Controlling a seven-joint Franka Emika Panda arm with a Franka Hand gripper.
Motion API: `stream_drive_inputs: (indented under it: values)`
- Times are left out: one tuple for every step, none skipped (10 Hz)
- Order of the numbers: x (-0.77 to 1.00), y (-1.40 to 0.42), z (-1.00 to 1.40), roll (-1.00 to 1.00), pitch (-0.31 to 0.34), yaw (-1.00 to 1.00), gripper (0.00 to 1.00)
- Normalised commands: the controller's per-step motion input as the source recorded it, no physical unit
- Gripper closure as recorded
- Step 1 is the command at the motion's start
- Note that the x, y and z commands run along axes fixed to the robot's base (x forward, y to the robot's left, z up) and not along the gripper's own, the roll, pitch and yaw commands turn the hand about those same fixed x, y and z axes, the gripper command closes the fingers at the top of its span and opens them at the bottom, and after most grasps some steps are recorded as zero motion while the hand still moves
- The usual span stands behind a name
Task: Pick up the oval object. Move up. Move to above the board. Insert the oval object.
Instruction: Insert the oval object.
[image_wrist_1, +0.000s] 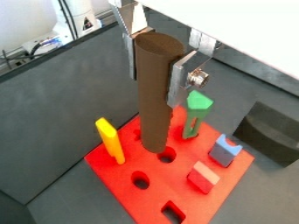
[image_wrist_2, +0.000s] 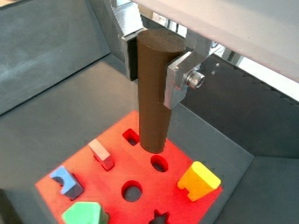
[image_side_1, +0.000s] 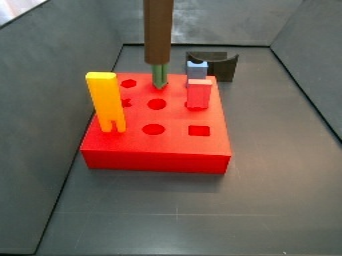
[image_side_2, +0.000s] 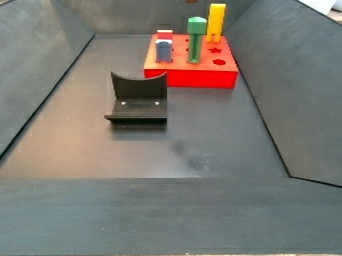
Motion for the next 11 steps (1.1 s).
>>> stream_drive_inputs:
  values:
    - [0.15, -0.12, -0.26, 0.0, 0.0, 0.0, 1.0]
    - [0.3, -0.08, -0.21, 0.01, 0.0, 0.0, 1.0]
    - [0.34, -0.14, -0.25, 0.05, 0.0, 0.0, 1.0]
    - [0.34, -0.2, -0.47, 0.19, 0.013, 0.13, 1.0]
    - [0.13, -0.28, -0.73, 0.21, 0.0, 0.01, 1.0]
    - [-0.21, -0.11, -0.71, 0.11, 0.0, -0.37, 1.0]
    - [-0.47, 0.0, -0.55, 0.05, 0.0, -0.64, 1.0]
    - [-0.42, 0.0, -0.58, 0.01, 0.0, -0.58, 1.0]
    - [-0.35, 0.0, -0.56, -0.05, -0.014, -0.58, 1.0]
    - [-0.13, 0.0, -0.44, -0.26, -0.204, -0.54, 1.0]
    - [0.0, 0.0, -0.22, -0.29, -0.204, -0.54, 1.0]
